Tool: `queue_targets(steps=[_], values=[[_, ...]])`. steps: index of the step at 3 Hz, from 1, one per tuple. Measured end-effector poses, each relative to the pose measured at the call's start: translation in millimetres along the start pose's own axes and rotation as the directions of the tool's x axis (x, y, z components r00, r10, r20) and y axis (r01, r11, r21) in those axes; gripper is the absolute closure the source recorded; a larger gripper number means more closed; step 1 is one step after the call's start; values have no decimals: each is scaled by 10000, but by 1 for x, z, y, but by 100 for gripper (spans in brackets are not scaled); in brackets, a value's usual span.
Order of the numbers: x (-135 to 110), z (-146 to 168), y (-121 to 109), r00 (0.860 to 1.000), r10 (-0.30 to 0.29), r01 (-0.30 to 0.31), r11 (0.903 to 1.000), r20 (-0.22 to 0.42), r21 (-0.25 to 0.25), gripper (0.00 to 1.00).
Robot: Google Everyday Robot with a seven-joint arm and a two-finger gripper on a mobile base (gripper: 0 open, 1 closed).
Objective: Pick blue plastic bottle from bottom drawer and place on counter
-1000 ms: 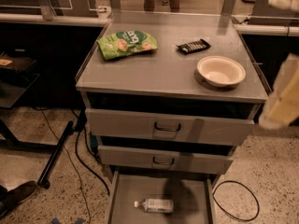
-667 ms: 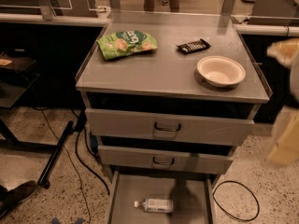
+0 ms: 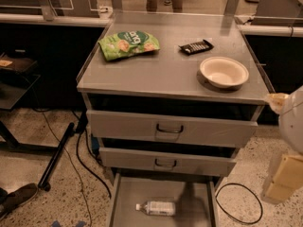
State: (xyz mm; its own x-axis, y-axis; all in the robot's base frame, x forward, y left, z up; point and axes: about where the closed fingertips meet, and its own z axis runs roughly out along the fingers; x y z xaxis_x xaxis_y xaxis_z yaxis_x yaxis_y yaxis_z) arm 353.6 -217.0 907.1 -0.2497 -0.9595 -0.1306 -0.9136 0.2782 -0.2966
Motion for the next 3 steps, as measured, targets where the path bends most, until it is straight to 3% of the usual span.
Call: queue_targets(steps=[1,2,3], values=[[-11,40,31,9962,161,-80,9956,856,-932,0],[-30,112,62,9911,333,-76,9809,1289,-1944,0],[-30,112,62,9911,333,-77,9809,1289,-1944,0]])
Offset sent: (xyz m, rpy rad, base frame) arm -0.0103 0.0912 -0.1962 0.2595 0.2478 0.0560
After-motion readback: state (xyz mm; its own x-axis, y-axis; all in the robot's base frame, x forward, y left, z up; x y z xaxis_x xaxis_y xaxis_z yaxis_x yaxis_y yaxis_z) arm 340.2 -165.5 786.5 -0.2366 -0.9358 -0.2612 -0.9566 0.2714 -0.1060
